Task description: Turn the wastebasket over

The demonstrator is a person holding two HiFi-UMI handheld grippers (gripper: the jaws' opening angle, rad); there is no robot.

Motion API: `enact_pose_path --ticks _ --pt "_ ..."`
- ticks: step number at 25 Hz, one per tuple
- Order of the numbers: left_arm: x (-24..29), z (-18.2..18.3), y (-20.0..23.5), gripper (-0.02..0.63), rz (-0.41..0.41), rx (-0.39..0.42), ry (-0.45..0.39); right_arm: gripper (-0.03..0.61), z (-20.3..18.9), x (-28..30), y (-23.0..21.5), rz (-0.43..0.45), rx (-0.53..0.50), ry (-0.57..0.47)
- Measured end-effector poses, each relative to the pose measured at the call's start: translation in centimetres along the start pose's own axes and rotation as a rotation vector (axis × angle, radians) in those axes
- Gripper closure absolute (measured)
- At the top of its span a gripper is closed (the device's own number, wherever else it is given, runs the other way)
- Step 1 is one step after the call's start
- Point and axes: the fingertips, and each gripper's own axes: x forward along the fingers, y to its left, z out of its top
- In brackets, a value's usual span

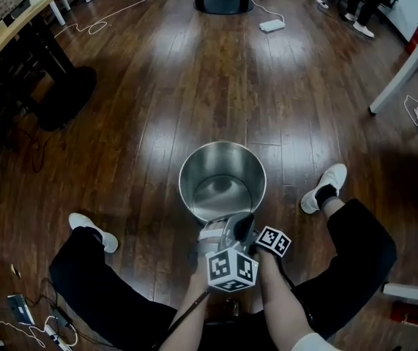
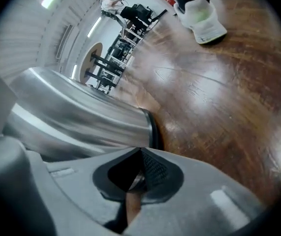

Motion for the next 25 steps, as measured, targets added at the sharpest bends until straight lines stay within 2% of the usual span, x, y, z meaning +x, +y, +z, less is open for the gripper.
enact_pose_path --ticks 3,7,10,13,16,21,25 --pt "0.4 -1.3 -1.6 0.577 -0.016 0.004 0.013 0.589 -0.6 0.0 1.0 0.042 -0.050 0.035" --pt "0.6 -1.4 -1.8 0.575 -0.014 0.023 0.006 0.589 -0.9 -0.4 0.8 -0.002 -0.177 0.085" --pt "0.3 -2.0 -1.6 0.567 -0.012 0.008 -0.001 0.589 -0.2 -1.0 1.1 -0.007 -0.168 0.040" --pt "-0.5 -2.1 0.0 0.510 0.018 -0.136 -0.064 0.589 2.7 -2.3 3.2 0.009 -0.239 -0.046" --pt "-2.8 -1.2 3.4 0.486 0.118 -0.270 -0.156 0.588 6.5 -5.1 7.4 0.051 -0.391 -0.151" --pt "-7.8 1.0 7.3 0.460 0.261 -0.363 -0.268 0.571 10.5 -12.4 17.3 0.183 -0.647 -0.331" --pt "-12.6 3.0 8.7 0.437 0.352 -0.441 -0.361 0.535 9.1 -18.7 23.1 0.284 -0.827 -0.399"
